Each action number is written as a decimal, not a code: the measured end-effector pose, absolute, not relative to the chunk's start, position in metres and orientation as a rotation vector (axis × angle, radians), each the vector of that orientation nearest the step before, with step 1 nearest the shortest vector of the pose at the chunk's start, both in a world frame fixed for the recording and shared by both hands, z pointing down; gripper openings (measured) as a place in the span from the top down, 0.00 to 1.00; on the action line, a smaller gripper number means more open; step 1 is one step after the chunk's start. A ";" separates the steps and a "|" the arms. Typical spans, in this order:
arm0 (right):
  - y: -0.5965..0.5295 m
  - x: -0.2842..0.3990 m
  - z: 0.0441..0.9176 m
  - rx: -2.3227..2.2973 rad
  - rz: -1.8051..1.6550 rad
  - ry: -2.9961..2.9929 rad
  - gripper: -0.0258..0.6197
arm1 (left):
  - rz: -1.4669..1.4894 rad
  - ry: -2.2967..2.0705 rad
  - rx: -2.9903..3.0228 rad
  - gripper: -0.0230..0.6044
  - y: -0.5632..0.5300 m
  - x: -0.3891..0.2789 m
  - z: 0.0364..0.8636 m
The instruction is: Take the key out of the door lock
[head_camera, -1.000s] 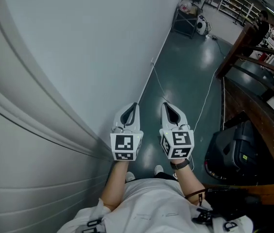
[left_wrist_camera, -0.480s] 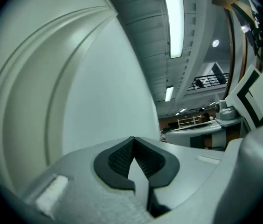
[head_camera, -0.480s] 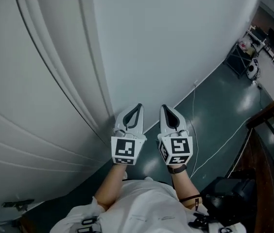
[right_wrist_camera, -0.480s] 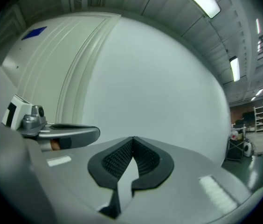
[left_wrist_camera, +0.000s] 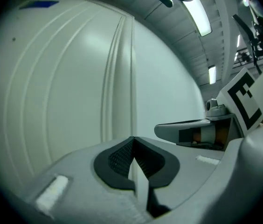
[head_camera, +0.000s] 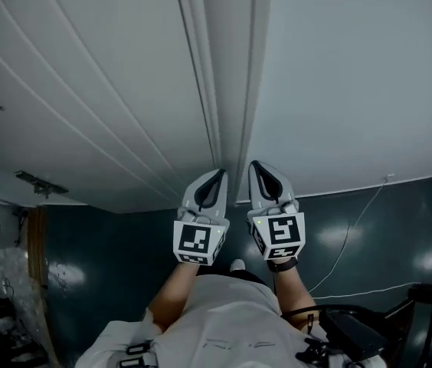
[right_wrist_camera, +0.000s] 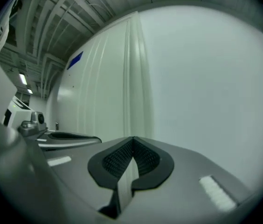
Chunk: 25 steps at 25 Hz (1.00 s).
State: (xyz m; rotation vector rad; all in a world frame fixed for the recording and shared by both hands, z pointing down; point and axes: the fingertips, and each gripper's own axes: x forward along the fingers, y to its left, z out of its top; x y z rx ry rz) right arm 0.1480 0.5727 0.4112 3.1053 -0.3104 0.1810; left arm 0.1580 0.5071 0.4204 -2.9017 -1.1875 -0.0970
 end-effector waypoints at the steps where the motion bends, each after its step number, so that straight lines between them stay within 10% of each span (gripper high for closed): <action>1: 0.547 0.155 0.410 3.091 0.168 -0.402 0.97 | -0.092 -1.080 -2.913 0.96 0.481 0.163 0.420; 12: 0.249 0.116 0.362 2.815 0.054 -1.287 0.97 | 0.006 -0.228 -2.996 0.96 0.206 0.093 0.366; 25: -0.102 -0.108 0.398 2.141 0.100 -2.256 0.97 | -0.042 0.965 -2.846 0.96 -0.132 -0.164 0.387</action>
